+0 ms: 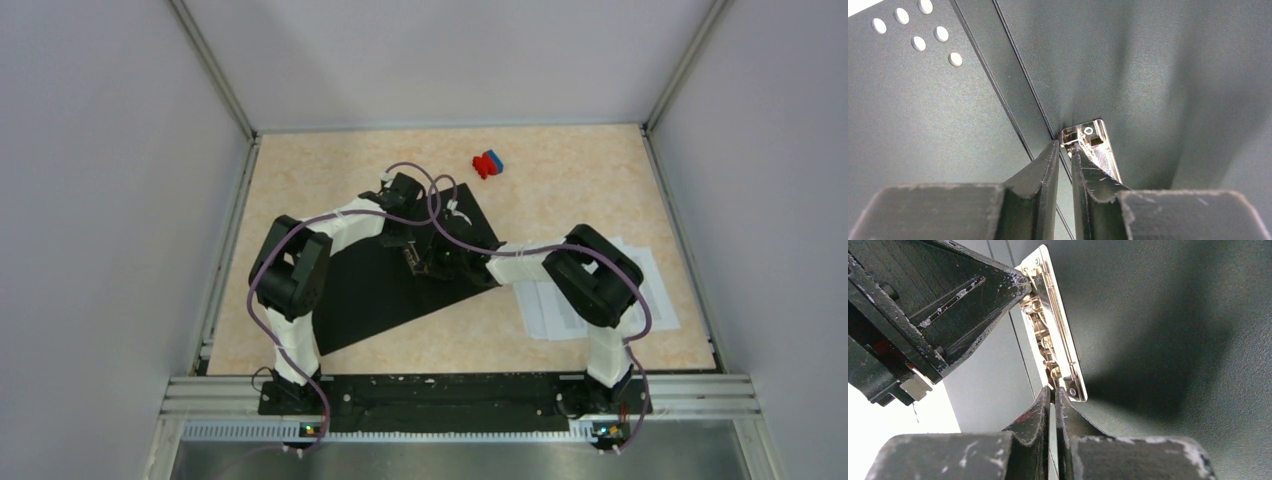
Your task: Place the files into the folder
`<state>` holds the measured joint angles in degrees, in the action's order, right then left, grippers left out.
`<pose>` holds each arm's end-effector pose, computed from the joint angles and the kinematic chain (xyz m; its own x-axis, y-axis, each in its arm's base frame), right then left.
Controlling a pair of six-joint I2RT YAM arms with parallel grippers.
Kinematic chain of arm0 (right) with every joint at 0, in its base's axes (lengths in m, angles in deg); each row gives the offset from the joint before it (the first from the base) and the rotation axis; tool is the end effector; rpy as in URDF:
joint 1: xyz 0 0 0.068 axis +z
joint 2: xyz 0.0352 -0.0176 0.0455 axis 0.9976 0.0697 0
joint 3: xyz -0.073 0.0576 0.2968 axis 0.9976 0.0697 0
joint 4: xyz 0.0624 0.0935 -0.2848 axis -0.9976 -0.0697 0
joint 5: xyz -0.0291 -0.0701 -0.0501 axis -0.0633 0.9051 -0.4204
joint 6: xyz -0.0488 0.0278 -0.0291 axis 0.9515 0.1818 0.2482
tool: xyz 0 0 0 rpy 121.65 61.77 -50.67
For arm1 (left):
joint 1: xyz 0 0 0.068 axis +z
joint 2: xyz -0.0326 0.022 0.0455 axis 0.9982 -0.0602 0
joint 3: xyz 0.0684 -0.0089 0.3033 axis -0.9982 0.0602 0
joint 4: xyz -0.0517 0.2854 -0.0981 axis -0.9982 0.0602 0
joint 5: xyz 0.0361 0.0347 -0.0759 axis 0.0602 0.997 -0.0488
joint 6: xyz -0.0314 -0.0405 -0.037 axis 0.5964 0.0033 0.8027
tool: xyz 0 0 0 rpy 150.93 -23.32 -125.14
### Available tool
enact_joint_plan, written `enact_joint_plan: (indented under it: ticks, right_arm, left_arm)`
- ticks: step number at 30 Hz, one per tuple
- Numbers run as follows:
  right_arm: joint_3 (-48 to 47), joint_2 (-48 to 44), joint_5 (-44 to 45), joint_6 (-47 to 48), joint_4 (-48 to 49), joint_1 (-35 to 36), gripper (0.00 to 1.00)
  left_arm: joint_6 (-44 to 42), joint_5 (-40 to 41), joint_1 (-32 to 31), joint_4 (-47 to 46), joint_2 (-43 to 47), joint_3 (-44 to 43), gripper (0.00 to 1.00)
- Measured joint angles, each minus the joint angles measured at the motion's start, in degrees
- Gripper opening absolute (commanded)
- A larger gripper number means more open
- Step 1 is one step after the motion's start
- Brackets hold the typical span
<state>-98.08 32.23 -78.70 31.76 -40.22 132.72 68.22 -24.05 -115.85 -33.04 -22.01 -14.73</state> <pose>0.3012 0.3254 0.1224 -0.8816 0.2843 -0.3767 -0.0513 0.7358 0.6752 0.3920 -0.2081 0.1517 -0.8962 -0.0793 -0.4366 -0.0721 0.9969 -0.0329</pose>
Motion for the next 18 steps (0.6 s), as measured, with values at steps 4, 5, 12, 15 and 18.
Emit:
enact_joint_plan:
  ticks: [4,5,12,15,18]
  right_arm:
    - [0.0,0.0,0.46,0.0,-0.04,0.04,0.0]
    - [0.0,0.0,0.63,0.0,-0.09,0.09,0.0]
    - [-2.56,0.09,4.9,0.98,-4.66,1.7,0.0]
    - [-3.96,0.44,6.93,1.33,-6.86,2.27,0.0]
    - [-4.57,0.92,8.0,1.33,-7.65,2.54,0.0]
  left_arm:
    - [-0.02,0.04,0.0,-0.33,0.0,0.04,0.2]
    - [-0.02,0.04,0.02,-0.35,0.0,0.04,0.2]
    - [-0.04,0.31,0.02,-0.79,-0.04,0.07,0.2]
    - [-0.04,0.5,0.02,-1.07,-0.07,0.07,0.2]
    - [-0.07,0.66,0.07,-1.46,-0.15,0.07,0.2]
